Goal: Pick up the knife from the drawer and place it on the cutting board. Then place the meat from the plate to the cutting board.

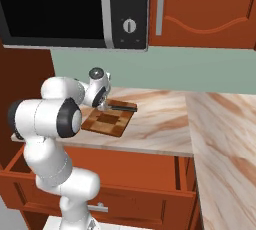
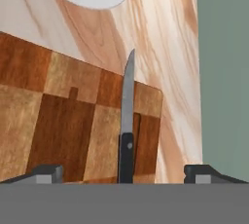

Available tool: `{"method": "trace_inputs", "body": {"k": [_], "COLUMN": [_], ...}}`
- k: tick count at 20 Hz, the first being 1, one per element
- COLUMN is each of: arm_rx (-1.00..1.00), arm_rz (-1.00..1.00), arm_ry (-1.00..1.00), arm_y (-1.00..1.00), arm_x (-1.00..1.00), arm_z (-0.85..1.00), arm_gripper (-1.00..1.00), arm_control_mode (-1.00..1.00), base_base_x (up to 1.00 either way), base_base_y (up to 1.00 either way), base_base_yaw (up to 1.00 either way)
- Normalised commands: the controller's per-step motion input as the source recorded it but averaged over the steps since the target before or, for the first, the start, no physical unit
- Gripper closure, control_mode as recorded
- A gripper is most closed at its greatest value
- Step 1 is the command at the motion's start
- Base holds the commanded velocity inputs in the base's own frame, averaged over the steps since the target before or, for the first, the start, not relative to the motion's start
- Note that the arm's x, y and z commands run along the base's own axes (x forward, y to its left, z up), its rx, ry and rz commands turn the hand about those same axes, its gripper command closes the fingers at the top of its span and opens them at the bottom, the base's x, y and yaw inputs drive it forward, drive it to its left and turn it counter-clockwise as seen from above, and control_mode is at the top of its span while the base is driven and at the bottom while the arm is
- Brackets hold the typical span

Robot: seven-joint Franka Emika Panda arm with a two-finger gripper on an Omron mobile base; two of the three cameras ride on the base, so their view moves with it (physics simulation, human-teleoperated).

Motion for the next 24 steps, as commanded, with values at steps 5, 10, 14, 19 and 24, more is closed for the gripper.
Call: {"method": "trace_inputs", "body": {"k": [5,10,14,19,24], "arm_rx": [0.0,0.0,0.0,0.13,0.29], "arm_rz": [-0.02,-0.07,-0.09,-0.24,-0.41], "arm_ry": [0.0,0.04,0.07,0.01,-0.01], "arm_y": [0.13,0.1,0.08,0.12,0.3], "arm_x": [-0.96,-1.0,-1.0,-0.99,-0.89], "arm_z": [0.91,0.71,0.57,0.95,0.59], "arm_gripper": [-1.0,-1.0,-1.0,-1.0,-1.0], "arm_control_mode": [-1.0,-1.0,-1.0,-1.0,-1.0], "base_base_x": [0.0,0.0,0.0,0.0,0.0], "base_base_y": [0.0,0.0,0.0,0.0,0.0], "base_base_yaw": [0.0,0.0,0.0,0.0,0.0]}}
